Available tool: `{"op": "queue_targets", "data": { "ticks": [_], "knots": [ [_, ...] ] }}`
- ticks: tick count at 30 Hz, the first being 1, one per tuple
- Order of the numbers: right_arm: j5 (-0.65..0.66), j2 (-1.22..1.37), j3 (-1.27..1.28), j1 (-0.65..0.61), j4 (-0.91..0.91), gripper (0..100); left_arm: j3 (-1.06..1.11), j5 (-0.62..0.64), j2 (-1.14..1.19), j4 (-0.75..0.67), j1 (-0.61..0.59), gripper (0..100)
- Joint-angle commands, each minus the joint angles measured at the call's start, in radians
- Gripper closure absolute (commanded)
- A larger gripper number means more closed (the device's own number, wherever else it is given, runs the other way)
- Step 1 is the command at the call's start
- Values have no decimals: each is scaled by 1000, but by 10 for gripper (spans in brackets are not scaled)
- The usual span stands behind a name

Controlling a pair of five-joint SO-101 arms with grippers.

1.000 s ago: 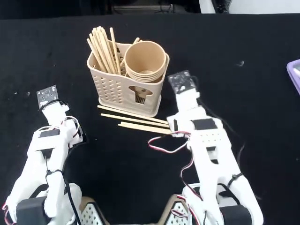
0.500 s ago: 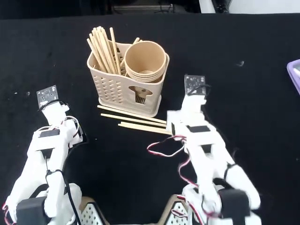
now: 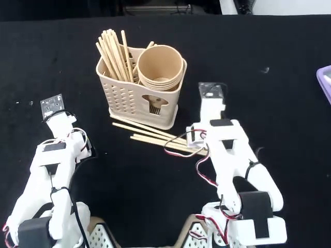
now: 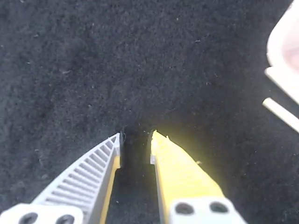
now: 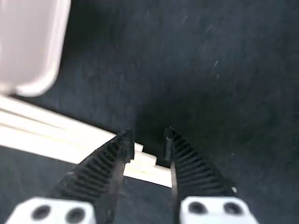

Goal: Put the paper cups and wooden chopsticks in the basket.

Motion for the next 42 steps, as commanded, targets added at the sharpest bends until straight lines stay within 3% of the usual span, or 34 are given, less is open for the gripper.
{"op": "queue_targets", "data": {
  "ticks": [1, 6, 16, 24, 30, 37, 42],
  "knots": [
    [184, 2, -35, 15, 54, 884, -56, -9, 0, -3, 5, 884],
    [288, -7, -2, 15, 52, 884, -56, -9, 0, -3, 5, 884],
    [293, -131, -2, 15, 54, 882, -58, -9, 2, -3, 5, 884],
    [310, -358, 2, 11, 216, 877, -58, -9, 2, -3, 5, 884],
    [439, -409, 4, 8, 292, 761, -58, -9, 2, -3, 7, 884],
    [141, -417, 12, -61, 109, 776, -58, -9, 2, -3, 7, 884],
    [109, -506, 22, -176, 163, 776, -58, -9, 3, -3, 7, 884]
  ]
}}
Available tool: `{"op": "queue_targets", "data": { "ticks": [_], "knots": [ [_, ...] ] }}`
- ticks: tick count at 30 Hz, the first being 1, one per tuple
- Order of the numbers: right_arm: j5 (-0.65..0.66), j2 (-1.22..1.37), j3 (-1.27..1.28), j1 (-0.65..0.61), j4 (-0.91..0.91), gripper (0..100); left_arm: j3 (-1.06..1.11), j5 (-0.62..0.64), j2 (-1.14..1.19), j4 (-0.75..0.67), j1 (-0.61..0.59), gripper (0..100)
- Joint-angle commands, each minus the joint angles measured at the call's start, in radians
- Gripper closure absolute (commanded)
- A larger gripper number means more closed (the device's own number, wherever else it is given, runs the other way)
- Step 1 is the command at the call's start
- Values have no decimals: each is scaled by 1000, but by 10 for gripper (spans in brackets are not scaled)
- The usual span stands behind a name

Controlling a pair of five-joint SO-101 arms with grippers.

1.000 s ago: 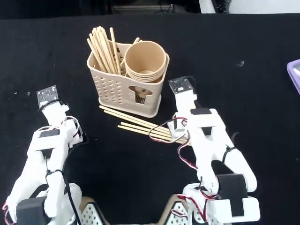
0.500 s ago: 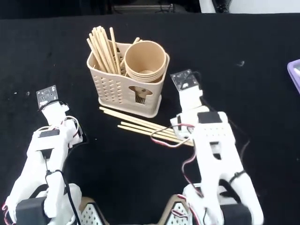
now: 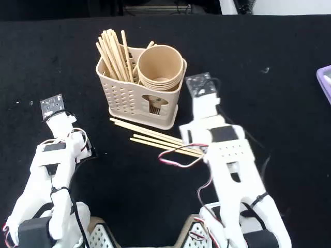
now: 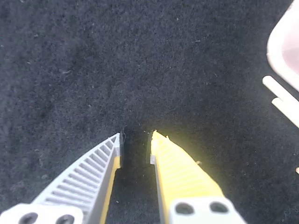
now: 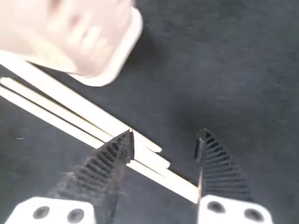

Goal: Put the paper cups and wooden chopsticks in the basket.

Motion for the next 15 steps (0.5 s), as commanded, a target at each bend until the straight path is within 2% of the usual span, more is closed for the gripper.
{"op": "queue_targets", "data": {
  "ticks": [1, 11, 15],
  "knots": [
    [-25, -160, 15, -83, 18, 777, -58, -9, 3, -3, 7, 884],
    [-20, -671, 205, -95, -40, 779, -58, -9, 3, -3, 7, 884],
    [-21, -771, 263, -175, -6, 779, -58, -9, 3, -5, 10, 884]
  ]
}}
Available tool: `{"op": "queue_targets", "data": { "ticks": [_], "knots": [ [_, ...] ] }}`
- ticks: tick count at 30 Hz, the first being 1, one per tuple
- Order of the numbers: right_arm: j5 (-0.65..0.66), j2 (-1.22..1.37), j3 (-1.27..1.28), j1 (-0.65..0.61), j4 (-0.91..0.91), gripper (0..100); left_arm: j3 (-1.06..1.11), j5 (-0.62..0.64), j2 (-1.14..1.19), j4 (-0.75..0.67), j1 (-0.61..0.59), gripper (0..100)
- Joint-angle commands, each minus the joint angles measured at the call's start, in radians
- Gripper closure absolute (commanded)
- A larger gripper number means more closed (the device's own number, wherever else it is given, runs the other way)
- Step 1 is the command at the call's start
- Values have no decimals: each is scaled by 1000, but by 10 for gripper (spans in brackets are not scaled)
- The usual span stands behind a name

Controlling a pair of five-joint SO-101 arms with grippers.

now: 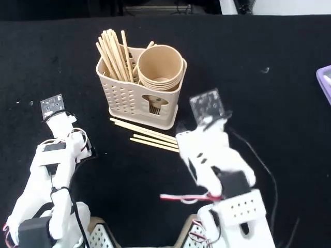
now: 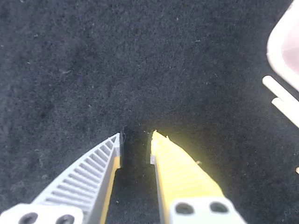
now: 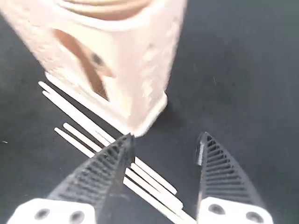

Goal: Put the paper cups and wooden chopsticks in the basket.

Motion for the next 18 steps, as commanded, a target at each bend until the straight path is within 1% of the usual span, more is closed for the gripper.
{"op": "queue_targets", "data": {
  "ticks": [1, 3, 6, 9, 15, 18],
  "knots": [
    [0, -113, 27, -98, 28, 779, -58, -9, 3, -5, 10, 884],
    [2, -131, 31, -144, 49, 779, -58, -9, 3, -5, 12, 884],
    [2, -134, 48, -176, 12, 779, -58, -9, 3, -5, 12, 884],
    [-5, -140, 111, -175, -109, 779, -58, -9, 3, -5, 10, 884],
    [0, -140, 291, -169, -420, 779, -58, -9, 3, -5, 10, 884],
    [0, -140, 352, -169, -526, 779, -58, -9, 3, -5, 8, 884]
  ]
}}
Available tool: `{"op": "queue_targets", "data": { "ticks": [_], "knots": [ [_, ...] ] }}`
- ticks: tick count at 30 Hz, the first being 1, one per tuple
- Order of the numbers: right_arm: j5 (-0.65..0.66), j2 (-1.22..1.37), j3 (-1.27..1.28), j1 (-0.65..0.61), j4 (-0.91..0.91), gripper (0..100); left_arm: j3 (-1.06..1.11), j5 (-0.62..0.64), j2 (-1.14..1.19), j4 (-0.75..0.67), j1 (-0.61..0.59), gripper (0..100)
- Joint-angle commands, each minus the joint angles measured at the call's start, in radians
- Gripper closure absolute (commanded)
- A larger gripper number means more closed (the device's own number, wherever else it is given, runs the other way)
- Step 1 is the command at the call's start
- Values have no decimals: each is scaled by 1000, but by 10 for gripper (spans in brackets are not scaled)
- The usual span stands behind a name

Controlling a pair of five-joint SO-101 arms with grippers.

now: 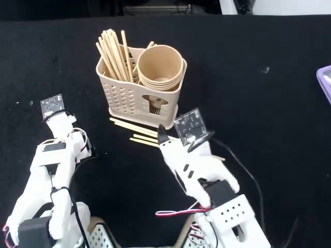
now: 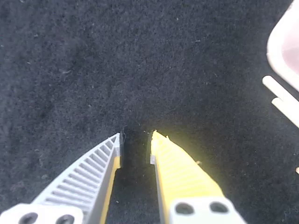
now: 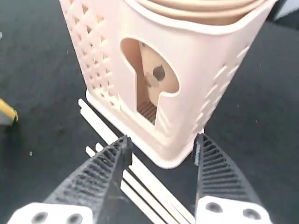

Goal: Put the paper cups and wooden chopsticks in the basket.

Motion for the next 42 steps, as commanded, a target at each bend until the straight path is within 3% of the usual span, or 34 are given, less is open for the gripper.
{"op": "queue_targets", "data": {
  "ticks": [1, 14, 19, 30, 37, 42],
  "knots": [
    [0, -24, 58, -3, -175, 779, -58, -9, 3, -6, 8, 884],
    [2, -24, 67, 233, -239, 779, -58, -9, 5, -17, 12, 884],
    [-8, -24, 58, 221, -233, 779, -56, -9, 5, -17, 8, 884],
    [-6, -25, 15, 43, -192, 776, -58, -9, 5, -18, 10, 884],
    [-6, -25, -12, 31, -198, 776, -58, -9, 5, -18, 12, 884],
    [-6, -24, 67, 55, -356, 777, -58, -9, 5, -18, 12, 884]
  ]
}}
